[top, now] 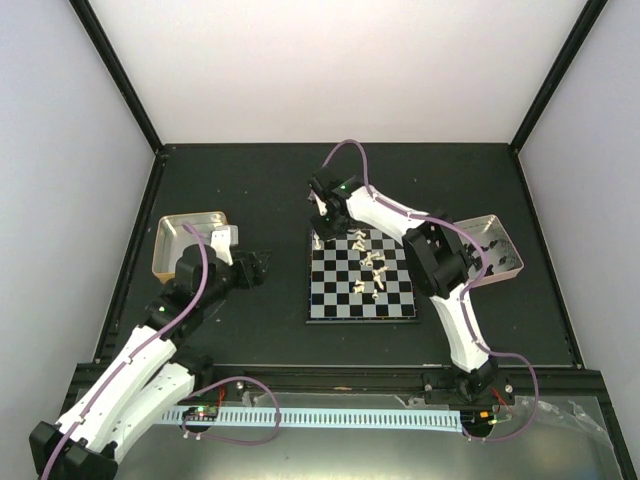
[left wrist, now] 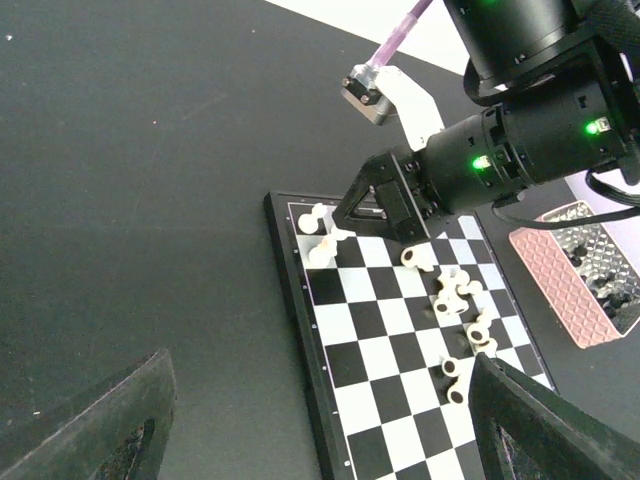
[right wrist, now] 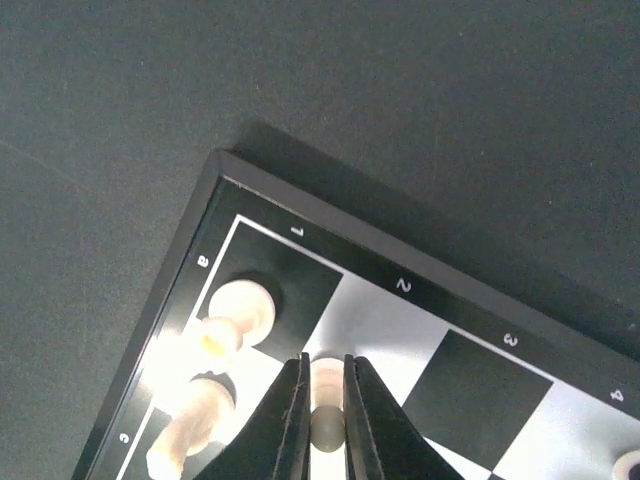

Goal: Set up the chess pieces on the board
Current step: Place the chess piece on the chessboard.

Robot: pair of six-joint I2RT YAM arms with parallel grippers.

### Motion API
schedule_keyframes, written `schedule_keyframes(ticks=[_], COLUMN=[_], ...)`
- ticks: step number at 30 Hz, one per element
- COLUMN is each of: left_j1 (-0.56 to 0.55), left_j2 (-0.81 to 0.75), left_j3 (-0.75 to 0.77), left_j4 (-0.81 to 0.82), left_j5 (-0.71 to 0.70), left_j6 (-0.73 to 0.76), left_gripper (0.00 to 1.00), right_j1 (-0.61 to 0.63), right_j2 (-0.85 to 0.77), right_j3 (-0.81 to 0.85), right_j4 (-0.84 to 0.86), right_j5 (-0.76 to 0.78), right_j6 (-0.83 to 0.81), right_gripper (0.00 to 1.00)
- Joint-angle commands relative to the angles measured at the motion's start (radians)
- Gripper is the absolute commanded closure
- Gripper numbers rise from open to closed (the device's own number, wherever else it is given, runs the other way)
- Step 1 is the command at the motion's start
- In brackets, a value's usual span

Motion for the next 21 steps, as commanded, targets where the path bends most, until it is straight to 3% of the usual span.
schedule_keyframes(ticks=[1,21], left_j1=[-0.006,-0.006], left_j2=[-0.002,-0.022], left_j3=[0.016,0.012], left_j4=[0.018,-0.02], left_j5=[-0.016,-0.025], left_j6=[0.015,0.013], left_gripper=[0.18,0.18], right_j1=[-0.001,-0.003], right_j2=[0.039,0.065], right_j3=[0.061,0.075], right_j4=[-0.041,-0.022], right_j5=[0.006,0.062], right_j6=[-0.019,-0.02], right_gripper=[0.9,0.89])
